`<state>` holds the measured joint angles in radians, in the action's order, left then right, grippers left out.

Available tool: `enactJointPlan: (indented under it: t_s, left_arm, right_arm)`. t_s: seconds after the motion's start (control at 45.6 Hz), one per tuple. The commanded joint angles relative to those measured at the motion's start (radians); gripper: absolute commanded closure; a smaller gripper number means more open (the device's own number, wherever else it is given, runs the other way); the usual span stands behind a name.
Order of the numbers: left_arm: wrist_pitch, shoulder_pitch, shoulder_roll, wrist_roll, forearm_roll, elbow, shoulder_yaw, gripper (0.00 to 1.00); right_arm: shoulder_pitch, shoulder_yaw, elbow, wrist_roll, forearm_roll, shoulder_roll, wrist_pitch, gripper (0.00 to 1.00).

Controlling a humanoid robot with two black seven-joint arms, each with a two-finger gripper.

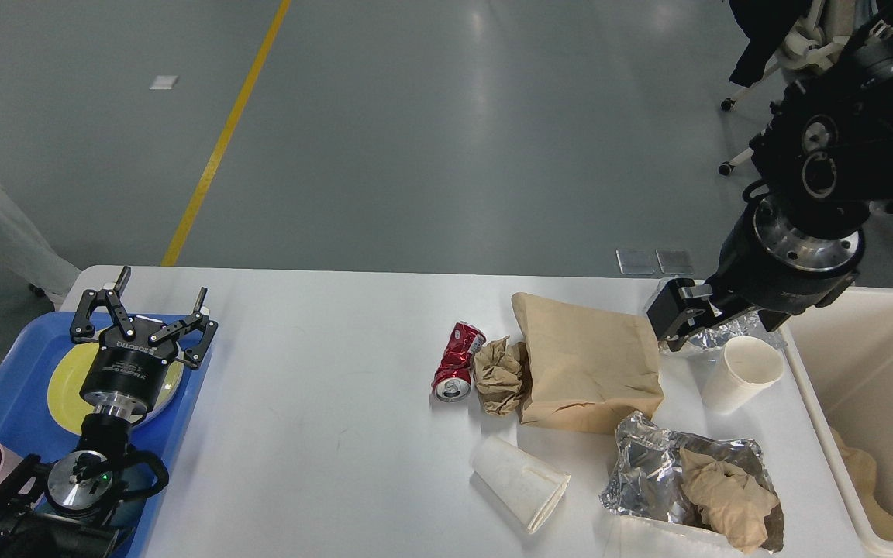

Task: Tidy desktop
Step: 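Move the right gripper over the large brown paper bag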

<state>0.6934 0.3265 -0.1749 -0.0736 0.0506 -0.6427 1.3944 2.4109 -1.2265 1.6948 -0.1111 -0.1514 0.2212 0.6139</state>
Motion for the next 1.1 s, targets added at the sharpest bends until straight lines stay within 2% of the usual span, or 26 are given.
enactJointPlan:
  t_s: [0.0, 0.088, 0.132, 0.241, 0.351, 0.373, 0.395, 0.526, 0.68, 0.812, 1.075]
  left_arm:
    - [0.002, 0.0, 0.0, 0.0, 0.0, 0.0, 0.0, 0.03]
    - [0.002, 0.0, 0.0, 0.0, 0.0, 0.0, 0.0, 0.03]
    - [0.002, 0.0, 0.0, 0.0, 0.0, 0.0, 0.0, 0.03]
    - [0.002, 0.0, 0.0, 0.0, 0.0, 0.0, 0.0, 0.04]
    - [0.003, 0.0, 0.0, 0.0, 0.0, 0.0, 0.0, 0.03]
    - [0.003, 0.0, 0.0, 0.001, 0.0, 0.0, 0.0, 0.04]
    - [0.003, 0.0, 0.0, 0.0, 0.0, 0.0, 0.0, 0.03]
    - [0.003, 0.0, 0.0, 0.001, 0.0, 0.0, 0.0, 0.03]
    - [0.003, 0.0, 0.0, 0.0, 0.0, 0.0, 0.0, 0.04]
    - [0.003, 0.0, 0.0, 0.001, 0.0, 0.0, 0.0, 0.03]
    - [0.005, 0.0, 0.0, 0.001, 0.0, 0.0, 0.0, 0.04]
  right_arm:
    - [-0.073, 0.035, -0.018, 0.001, 0.012, -0.011, -0.052, 0.19]
    - [-0.144, 0.091, -0.055, 0.001, 0.01, -0.022, -0.153, 0.04]
    - [-0.177, 0.113, -0.076, 0.001, 0.01, -0.022, -0.201, 0.01]
    - [-0.278, 0.143, -0.133, 0.013, -0.054, -0.023, -0.273, 0.02]
    - [-0.39, 0.223, -0.184, 0.014, -0.382, -0.039, -0.275, 0.04]
    - [-0.426, 0.266, -0.185, 0.019, -0.569, -0.052, -0.275, 0.04]
    - [-0.44, 0.277, -0.185, 0.024, -0.635, -0.057, -0.275, 0.05]
    - [-0.504, 0.291, -0.187, 0.059, -0.849, -0.065, -0.286, 0.05]
    - [-0.607, 0.295, -0.201, 0.062, -1.069, -0.101, -0.324, 0.05]
    - [-0.723, 0.285, -0.308, 0.054, -1.139, -0.186, -0.352, 0.05]
    - [-0.894, 0.283, -0.536, 0.048, -1.128, -0.224, -0.359, 0.05]
